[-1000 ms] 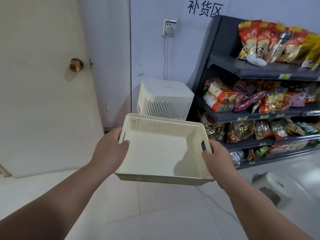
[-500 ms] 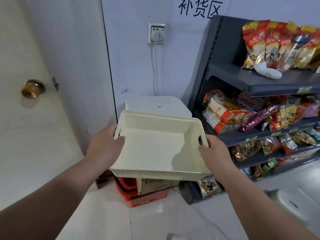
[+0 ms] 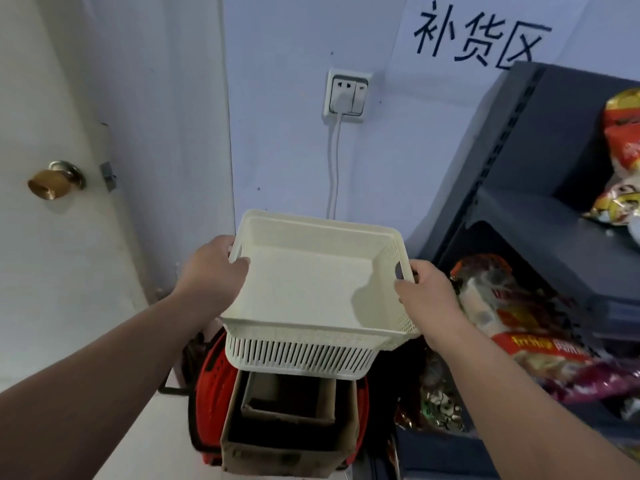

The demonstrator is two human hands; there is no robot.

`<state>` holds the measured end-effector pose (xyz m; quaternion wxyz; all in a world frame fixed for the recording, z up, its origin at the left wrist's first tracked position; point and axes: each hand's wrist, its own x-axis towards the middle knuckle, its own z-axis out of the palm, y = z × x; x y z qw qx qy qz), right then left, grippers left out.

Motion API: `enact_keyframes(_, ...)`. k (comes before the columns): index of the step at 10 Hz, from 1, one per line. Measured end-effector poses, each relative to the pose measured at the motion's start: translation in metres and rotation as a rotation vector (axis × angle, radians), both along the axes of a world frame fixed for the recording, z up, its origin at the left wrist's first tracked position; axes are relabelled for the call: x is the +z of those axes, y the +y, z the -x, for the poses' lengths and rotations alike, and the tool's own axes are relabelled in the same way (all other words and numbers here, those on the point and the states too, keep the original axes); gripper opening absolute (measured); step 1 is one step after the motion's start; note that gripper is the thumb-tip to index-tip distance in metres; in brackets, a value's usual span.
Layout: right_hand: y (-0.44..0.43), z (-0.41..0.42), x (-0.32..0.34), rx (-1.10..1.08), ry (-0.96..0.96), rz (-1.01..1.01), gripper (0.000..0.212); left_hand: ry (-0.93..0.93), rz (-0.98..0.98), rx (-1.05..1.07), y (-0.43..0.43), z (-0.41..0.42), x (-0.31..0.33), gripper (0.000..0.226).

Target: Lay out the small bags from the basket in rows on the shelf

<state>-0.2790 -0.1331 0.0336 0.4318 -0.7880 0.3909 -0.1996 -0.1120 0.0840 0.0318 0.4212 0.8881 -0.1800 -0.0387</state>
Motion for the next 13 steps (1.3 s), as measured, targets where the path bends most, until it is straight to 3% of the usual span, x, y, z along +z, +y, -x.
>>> enact_keyframes(3,-0.054,-0.050,-0.016,0.009,-0.009,-0.078,0.025,-0.056,-0.071,0.011,-0.048,-0.048,-0.009,0.035)
enact_keyframes(11,-0.093,-0.119,-0.054,-0.065,0.159,-0.131,0.034,0.124,-0.205,-0.084,-0.092,-0.122,-0.037,0.037)
enact_keyframes(12,-0.091,-0.114,-0.050,-0.037,0.196,-0.092,0.041,0.077,-0.255,-0.062,-0.089,-0.118,-0.037,0.051)
enact_keyframes(13,-0.088,-0.105,-0.038,-0.010,0.320,0.178,0.055,-0.068,-0.311,-0.064,-0.084,-0.104,-0.027,0.058)
